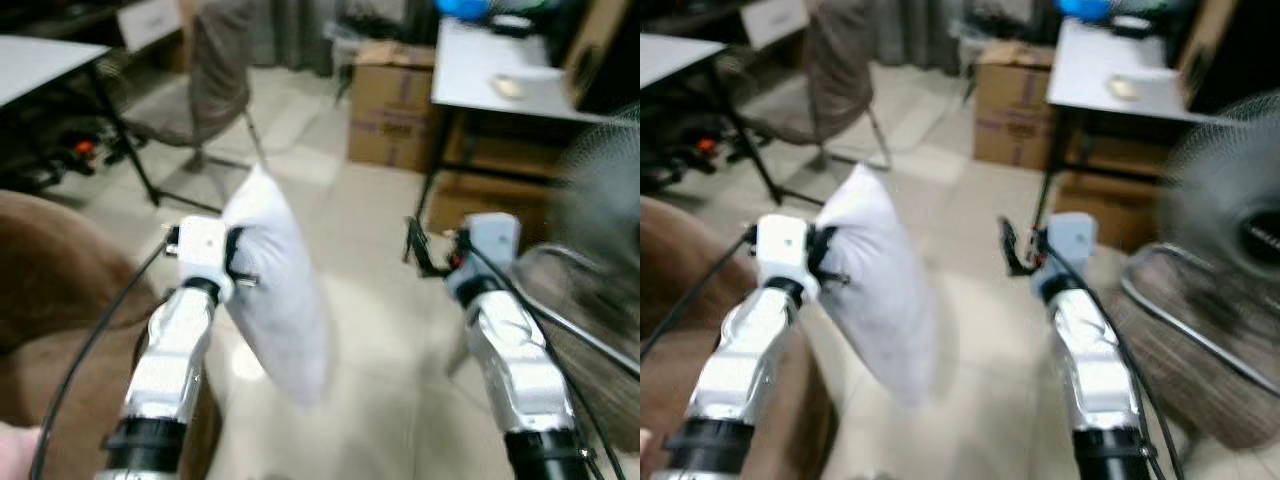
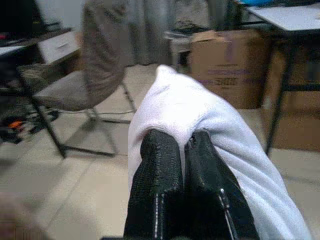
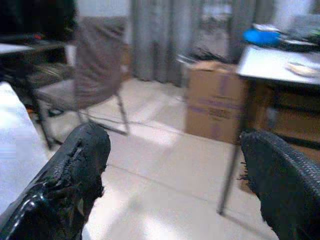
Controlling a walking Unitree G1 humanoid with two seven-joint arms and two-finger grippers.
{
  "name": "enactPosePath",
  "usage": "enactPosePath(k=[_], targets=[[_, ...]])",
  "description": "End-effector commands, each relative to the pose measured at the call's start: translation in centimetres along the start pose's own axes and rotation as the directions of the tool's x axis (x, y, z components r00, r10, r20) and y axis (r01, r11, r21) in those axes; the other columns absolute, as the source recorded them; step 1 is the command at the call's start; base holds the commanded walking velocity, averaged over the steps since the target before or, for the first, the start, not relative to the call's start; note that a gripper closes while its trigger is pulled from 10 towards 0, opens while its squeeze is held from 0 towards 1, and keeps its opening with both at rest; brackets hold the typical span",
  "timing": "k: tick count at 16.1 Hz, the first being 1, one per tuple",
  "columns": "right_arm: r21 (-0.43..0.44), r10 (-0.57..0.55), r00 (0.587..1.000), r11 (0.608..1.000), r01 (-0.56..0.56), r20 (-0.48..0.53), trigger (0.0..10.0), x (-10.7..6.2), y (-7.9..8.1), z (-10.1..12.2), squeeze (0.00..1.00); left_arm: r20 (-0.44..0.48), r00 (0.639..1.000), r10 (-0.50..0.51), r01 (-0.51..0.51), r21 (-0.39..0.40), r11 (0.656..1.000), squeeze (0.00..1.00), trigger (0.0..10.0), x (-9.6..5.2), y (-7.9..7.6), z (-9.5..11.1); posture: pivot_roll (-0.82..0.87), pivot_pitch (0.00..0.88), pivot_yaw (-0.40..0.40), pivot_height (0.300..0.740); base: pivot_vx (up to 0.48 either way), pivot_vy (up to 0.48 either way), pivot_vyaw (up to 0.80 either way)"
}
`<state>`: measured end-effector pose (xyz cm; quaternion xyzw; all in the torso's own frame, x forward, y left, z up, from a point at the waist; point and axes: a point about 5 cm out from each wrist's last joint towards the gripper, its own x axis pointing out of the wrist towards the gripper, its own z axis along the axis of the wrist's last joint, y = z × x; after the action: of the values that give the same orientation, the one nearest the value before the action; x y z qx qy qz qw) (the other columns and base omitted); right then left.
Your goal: Move the pillow to the sofa from floor
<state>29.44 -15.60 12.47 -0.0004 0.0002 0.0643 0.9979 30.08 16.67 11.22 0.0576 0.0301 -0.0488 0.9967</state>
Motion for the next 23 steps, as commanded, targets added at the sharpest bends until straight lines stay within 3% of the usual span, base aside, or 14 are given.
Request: enactPosePath(k=[1,10,16,18,21,23], targets=[[-0.022,-0.022,1.000,0.999,0.023,0.009,10.0,0.0,-0.8,0.1,0.00,0.079,0.997,-0.007,0.007,0.003,1.000,0.00,10.0,0.3,-0.3,1.6,-0.03,0.000,0.046,0.740,0.379,0.000,0.80],[-0.023,-0.019,1.000,1.000,0.019,0.023,10.0,0.3,-0.8,0.2,0.00,0.107,0.994,-0.015,0.012,0.026,1.000,0.00,10.0,0.6,-0.2,2.4,-0.02,0.000,0.050,0.740,0.377,0.000,0.80],[-0.017,-0.034,0.999,0.999,0.034,0.033,10.0,0.3,-1.8,0.4,0.00,0.182,0.983,-0.004,-0.006,0.049,0.999,0.00,10.0,1.2,0.0,4.4,-0.02,0.000,0.051,0.740,0.376,0.000,0.00],[-0.021,-0.033,0.999,0.999,0.034,0.037,10.0,0.4,-2.0,0.5,0.00,0.216,0.976,0.039,-0.055,0.068,0.996,0.00,10.0,1.4,0.3,5.2,-0.03,0.000,0.049,0.740,0.366,0.000,0.00],[-0.023,-0.011,0.999,1.000,0.012,0.051,10.0,0.6,-2.2,0.9,0.00,0.309,0.929,0.202,-0.233,0.066,0.970,0.00,10.0,1.5,2.3,7.1,-0.03,0.000,0.040,0.740,0.333,0.000,0.00],[-0.027,0.006,0.999,1.000,-0.005,0.054,10.0,0.7,-2.1,1.1,0.00,0.300,0.918,0.259,-0.272,0.002,0.962,0.00,10.0,1.3,3.0,7.1,-0.03,0.000,0.037,0.740,0.139,0.000,0.00]])
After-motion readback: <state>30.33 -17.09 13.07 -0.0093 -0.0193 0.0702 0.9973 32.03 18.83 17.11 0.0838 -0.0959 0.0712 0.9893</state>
